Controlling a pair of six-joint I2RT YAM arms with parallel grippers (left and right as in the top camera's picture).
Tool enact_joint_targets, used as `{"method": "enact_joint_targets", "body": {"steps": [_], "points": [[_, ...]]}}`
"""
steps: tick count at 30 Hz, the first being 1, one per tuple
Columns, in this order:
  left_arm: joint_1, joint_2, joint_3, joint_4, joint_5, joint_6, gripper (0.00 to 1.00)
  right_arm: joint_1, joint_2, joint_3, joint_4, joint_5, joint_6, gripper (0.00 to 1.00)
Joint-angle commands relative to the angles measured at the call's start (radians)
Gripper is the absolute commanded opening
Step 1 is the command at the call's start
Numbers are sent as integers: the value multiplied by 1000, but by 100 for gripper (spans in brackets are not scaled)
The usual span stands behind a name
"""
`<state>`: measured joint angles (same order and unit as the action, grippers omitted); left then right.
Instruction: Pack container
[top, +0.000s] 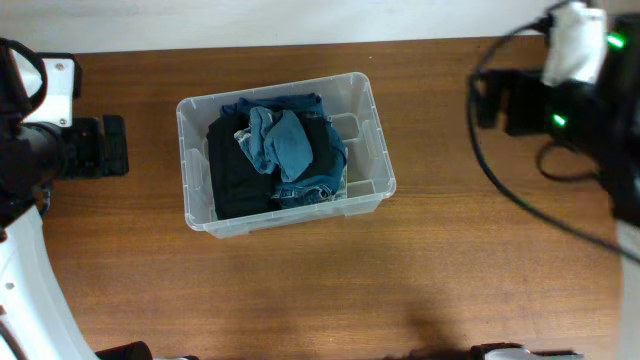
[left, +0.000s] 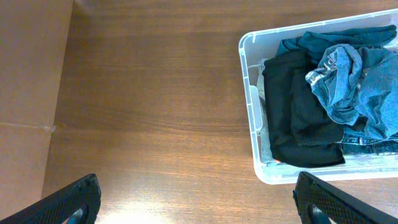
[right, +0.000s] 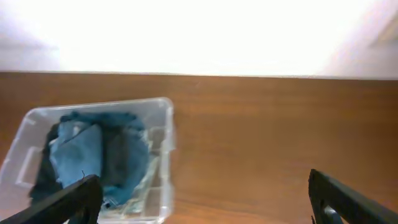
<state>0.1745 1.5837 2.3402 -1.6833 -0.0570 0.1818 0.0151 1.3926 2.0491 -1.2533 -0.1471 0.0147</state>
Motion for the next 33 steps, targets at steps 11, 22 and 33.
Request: {"method": "enact_joint_targets", "body": {"steps": [11,22,33], "points": [[4,-11,0,2,0,-9,100,-16,-600,-910,439,167,-63,99],[4,-11,0,2,0,-9,100,-16,-1167,-1639,657,113,-55,98],[5,-11,0,2,0,-10,100,-16,-1389,-1861,639,-2,-55,99]]}}
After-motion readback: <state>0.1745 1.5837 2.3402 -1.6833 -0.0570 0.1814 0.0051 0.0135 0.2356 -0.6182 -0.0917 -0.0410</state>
